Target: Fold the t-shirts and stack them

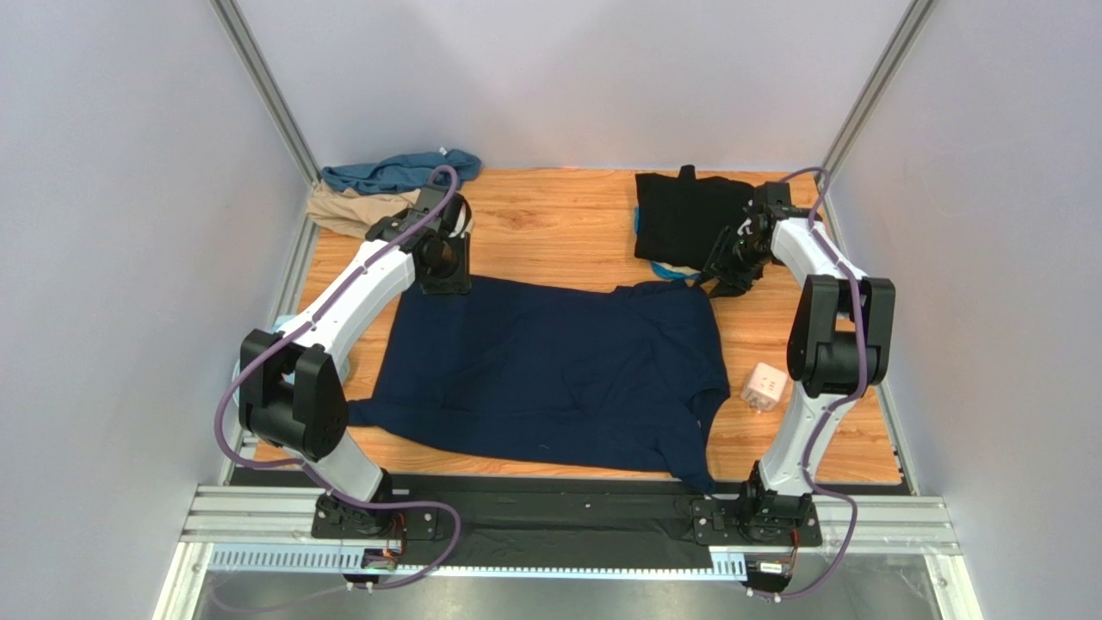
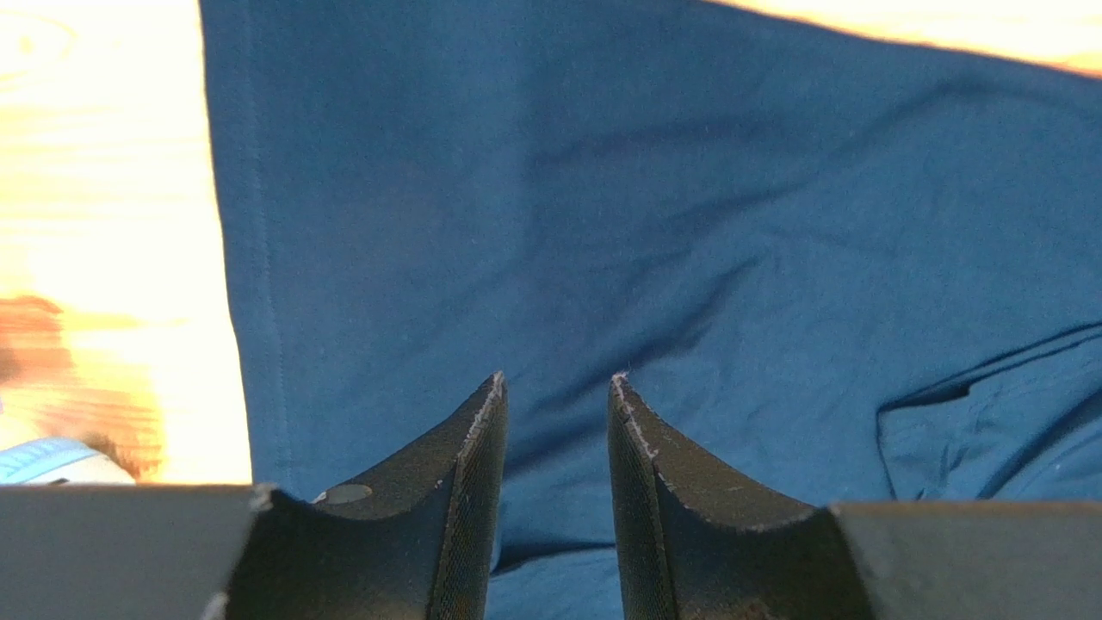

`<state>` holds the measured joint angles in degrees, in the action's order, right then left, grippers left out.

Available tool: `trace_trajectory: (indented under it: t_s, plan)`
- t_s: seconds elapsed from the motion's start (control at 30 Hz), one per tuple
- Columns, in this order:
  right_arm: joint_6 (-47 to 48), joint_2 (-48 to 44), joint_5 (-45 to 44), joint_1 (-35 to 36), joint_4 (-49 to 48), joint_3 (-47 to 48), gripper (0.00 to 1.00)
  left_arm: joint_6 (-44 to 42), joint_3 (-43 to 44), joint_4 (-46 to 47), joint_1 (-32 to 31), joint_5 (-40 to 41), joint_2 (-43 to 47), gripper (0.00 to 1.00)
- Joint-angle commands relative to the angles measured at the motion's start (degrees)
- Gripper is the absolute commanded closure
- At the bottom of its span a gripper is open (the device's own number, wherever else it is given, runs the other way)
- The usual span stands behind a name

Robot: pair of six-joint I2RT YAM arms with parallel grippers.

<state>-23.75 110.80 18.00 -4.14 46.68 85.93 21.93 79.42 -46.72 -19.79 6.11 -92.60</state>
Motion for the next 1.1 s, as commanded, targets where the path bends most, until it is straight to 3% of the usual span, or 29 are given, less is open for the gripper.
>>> trace_trajectory:
  t_s: [0.0, 0.4, 0.6, 0.8, 1.07]
  plan:
    - [1.4, 2.6, -2.1, 0.6, -2.6, 2.1, 0.57, -1.9, -1.6, 1.0, -0.1, -2.3, 2.2, 0.59]
    - [2.4, 6.9, -4.6, 1.0, -2.9, 5.7, 0.57, -3.1, -2.3, 0.1, -0.1, -2.3, 1.0, 0.60]
    - [2.7, 2.8, -7.9, 1.0, -3.2, 6.1, 0.56, -1.5, 2.3, -0.7, 1.9, 6.3, -3.2, 0.56]
    - [4.8, 7.8, -8.8, 0.9, 1.6, 11.0, 0.56, -3.0, 13.4, -3.5, 5.1, 3.9, -11.7, 0.58]
    - [4.9, 12.7, -4.8, 1.1, 3.2, 13.6, 0.55, -1.6, 14.6, -4.1, 5.1, 0.3, -12.9, 0.60]
